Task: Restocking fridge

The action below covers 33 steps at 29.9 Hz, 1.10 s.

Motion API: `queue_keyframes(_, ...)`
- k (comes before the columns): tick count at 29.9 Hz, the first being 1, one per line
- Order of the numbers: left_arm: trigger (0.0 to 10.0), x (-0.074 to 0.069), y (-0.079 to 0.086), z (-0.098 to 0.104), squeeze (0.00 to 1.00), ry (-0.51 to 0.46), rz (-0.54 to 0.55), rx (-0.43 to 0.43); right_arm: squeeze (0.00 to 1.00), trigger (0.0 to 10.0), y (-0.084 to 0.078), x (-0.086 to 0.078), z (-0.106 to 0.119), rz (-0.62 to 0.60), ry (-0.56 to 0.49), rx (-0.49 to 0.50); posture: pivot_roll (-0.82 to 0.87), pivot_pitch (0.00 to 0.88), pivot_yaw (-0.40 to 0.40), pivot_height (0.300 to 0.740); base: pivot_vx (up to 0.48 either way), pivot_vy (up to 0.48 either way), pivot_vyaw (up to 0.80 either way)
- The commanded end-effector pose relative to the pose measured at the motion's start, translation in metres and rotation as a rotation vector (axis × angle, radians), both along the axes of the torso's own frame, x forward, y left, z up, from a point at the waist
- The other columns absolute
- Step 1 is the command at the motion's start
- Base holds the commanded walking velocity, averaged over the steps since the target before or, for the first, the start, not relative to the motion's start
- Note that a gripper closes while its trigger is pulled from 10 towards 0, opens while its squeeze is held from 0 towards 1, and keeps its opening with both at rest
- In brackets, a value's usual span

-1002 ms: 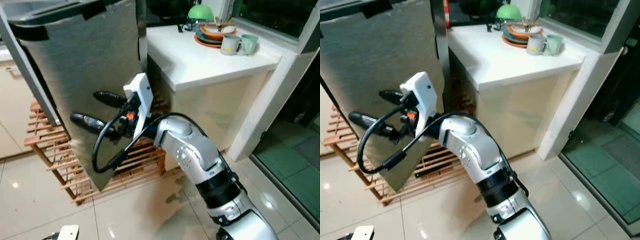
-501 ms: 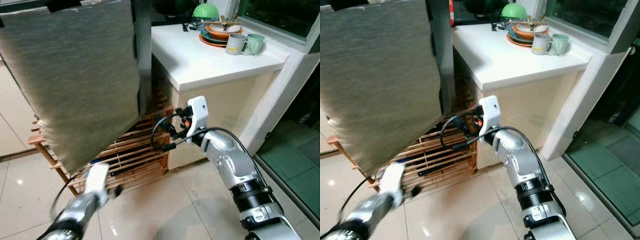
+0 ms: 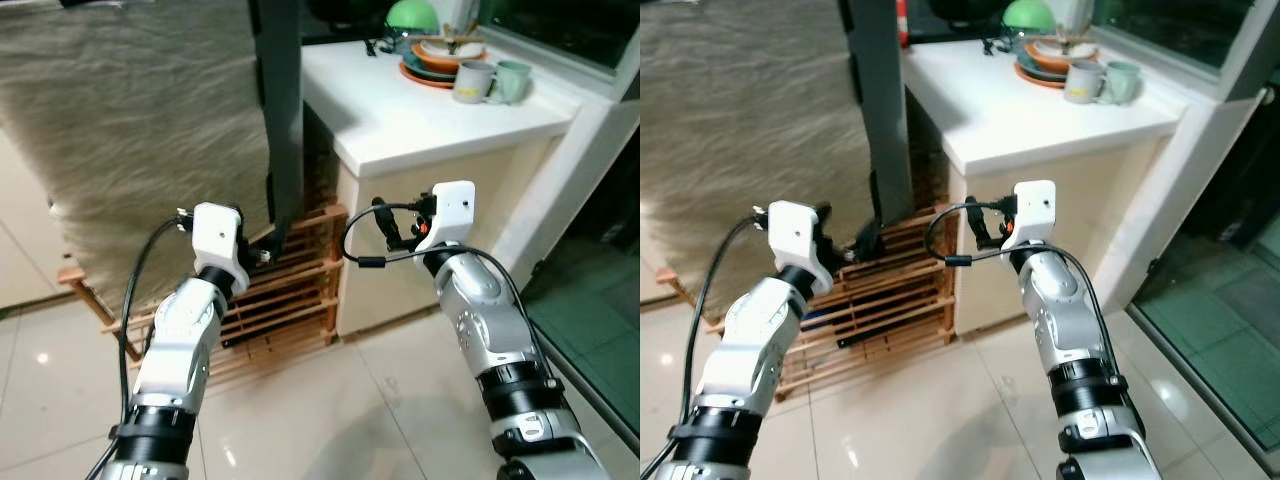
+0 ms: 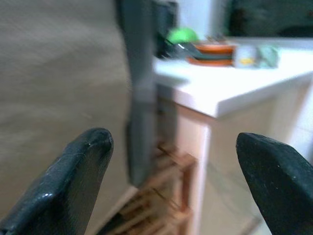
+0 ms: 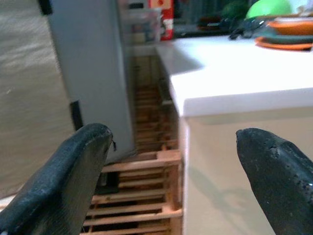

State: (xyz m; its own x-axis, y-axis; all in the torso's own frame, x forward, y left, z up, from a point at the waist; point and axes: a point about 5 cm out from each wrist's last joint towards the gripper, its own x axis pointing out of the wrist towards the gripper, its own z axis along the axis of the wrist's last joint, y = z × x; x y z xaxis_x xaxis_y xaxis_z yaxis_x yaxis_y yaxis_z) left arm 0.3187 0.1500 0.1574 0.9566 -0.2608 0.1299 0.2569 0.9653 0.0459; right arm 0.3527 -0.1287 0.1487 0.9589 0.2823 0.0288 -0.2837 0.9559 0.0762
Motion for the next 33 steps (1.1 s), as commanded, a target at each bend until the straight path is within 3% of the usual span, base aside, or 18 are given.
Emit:
queue_keyframes(1, 10.0, 0.0, 0.012, -0.001, 0.0, 0.023, 0.085, 0.009, 0.0, 10.0, 0.009, 0.002, 0.003, 0.025, -0.025, -0.01, -0.07, 0.0, 0.027, 0.74, 0.0, 0.428, 0.48)
queue_keyframes(5, 10.0, -0.001, 0.02, 0.001, 0.0, 0.051, 0.145, 0.037, 0.0, 10.0, 0.019, 0.001, 0.003, 0.057, -0.035, 0.006, -0.07, 0.0, 0.029, 0.74, 0.0, 0.43, 0.49)
queue_keyframes(6, 10.0, -0.002, 0.025, 0.005, 0.0, 0.04, 0.202, 0.05, 0.0, 10.0, 0.026, 0.002, 0.0, 0.077, -0.013, 0.01, -0.06, 0.0, 0.029, 0.74, 0.0, 0.0, 0.46)
queue_keyframes(8, 10.0, 0.0, 0.032, 0.011, 0.0, 0.012, 0.299, 0.179, 0.0, 10.0, 0.027, 0.003, -0.003, 0.057, -0.005, 0.06, -0.06, 0.0, 0.025, 0.74, 0.0, 0.0, 0.0)
queue_keyframes(10, 10.0, 0.001, 0.04, 0.011, 0.0, 0.022, 0.344, 0.19, 0.0, 10.0, 0.023, 0.003, -0.007, 0.033, 0.008, 0.065, -0.05, 0.0, 0.025, 0.74, 0.0, 0.0, 0.0)
queue_keyframes(14, 10.0, -0.001, 0.055, 0.003, 0.0, 0.089, 0.356, 0.114, 0.0, 10.0, 0.012, 0.001, -0.015, -0.012, 0.02, 0.015, -0.05, 0.0, 0.027, 0.74, 0.0, 0.0, 0.45)
queue_keyframes(18, 10.0, -0.005, 0.058, 0.001, 0.0, 0.106, 0.354, 0.047, 0.0, 10.0, 0.004, 0.0, -0.018, -0.049, 0.012, 0.007, -0.05, 0.0, 0.028, 0.74, 0.092, 0.0, 0.59)
queue_keyframes(24, 10.0, -0.003, 0.046, -0.001, 0.0, 0.107, 0.339, 0.066, 0.0, 10.0, 0.003, 0.001, -0.019, -0.067, 0.016, 0.018, -0.06, 0.0, 0.03, 0.74, 0.48, 0.0, 0.0)
queue_keyframes(33, 10.0, 0.002, 0.047, 0.001, 0.0, 0.112, 0.338, 0.063, 0.0, 10.0, 0.011, 0.005, -0.01, -0.046, -0.02, 0.029, -0.06, 0.0, 0.031, 0.74, 0.48, 0.0, 0.0)
